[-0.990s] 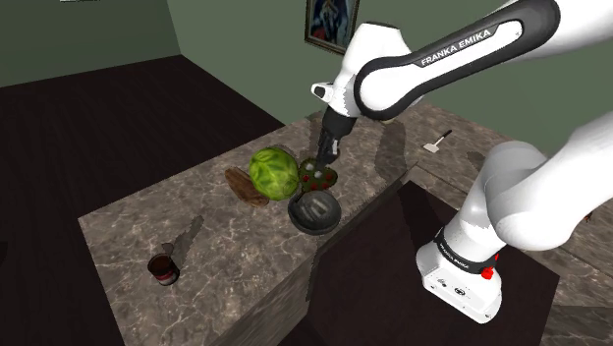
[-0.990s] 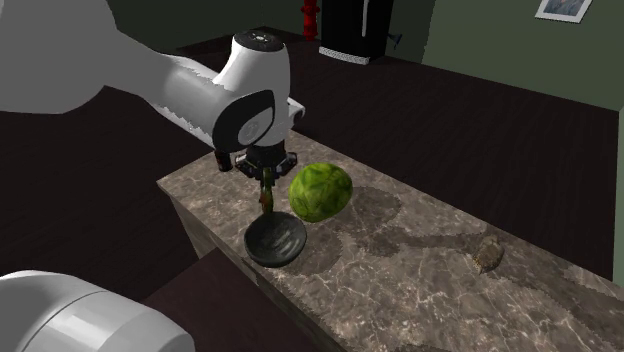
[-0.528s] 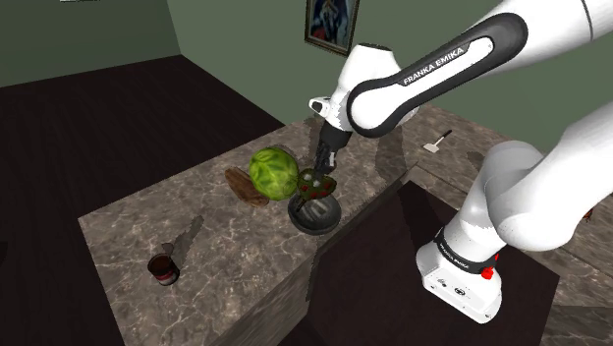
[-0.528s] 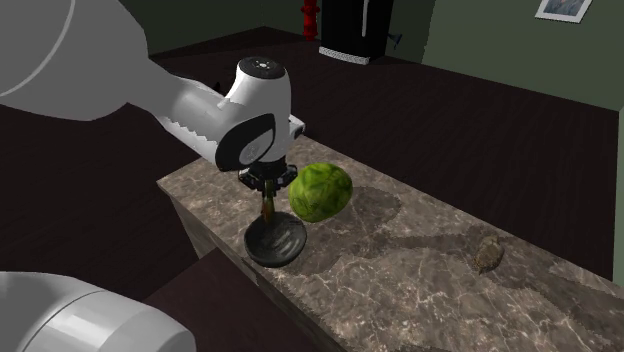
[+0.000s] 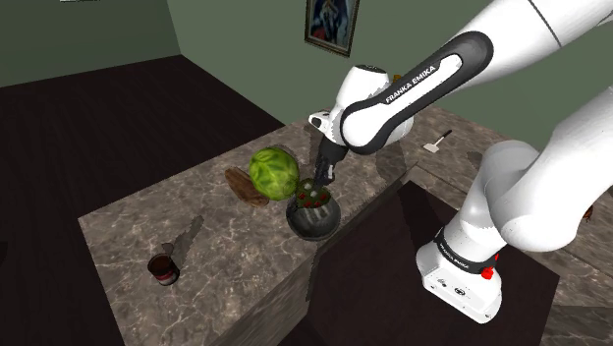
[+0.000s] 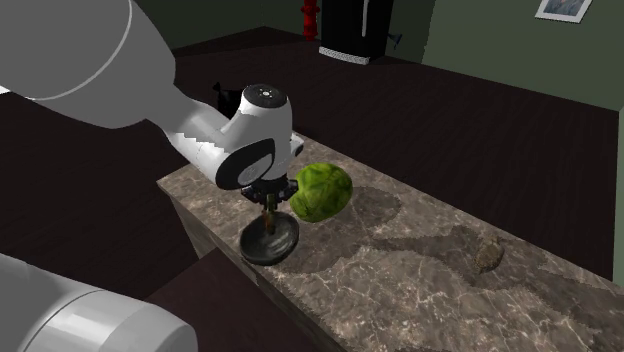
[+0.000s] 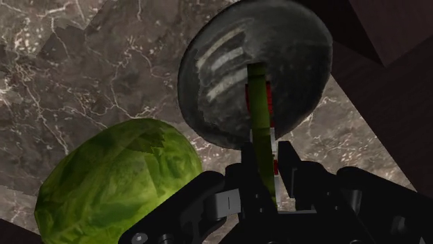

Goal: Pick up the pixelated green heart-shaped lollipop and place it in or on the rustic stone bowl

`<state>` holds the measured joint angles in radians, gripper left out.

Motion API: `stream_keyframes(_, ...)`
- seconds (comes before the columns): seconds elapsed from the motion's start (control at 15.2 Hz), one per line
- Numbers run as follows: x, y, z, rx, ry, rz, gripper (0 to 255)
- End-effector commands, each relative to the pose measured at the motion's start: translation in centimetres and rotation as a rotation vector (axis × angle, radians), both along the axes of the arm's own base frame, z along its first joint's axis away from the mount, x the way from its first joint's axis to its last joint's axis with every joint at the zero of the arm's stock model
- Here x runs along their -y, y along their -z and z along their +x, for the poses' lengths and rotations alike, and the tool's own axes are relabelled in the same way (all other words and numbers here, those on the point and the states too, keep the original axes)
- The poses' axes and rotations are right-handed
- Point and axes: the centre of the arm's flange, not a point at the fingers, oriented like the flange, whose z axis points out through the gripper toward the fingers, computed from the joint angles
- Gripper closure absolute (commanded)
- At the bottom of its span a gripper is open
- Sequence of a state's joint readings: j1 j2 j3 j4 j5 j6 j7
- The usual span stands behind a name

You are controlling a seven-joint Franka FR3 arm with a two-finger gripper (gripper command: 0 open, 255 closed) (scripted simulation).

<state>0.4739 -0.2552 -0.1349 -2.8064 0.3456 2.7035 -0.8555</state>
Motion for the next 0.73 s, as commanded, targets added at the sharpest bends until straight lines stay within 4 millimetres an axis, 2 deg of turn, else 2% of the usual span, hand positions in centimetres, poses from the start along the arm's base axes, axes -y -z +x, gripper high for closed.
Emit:
stream_keyframes(0.0,-0.02,0.53,0.07,0.001,0.0,0.0,255)
stream_keyframes(0.46,-0.02,0.53,0.07,0.001,0.0,0.0,255)
stream_keyframes(0.53,-0.02,0.53,0.07,0.001,0.0,0.0,0)
stream_keyframes(0.66,-0.02,0.53,0.07,0.001,0.0,0.0,0)
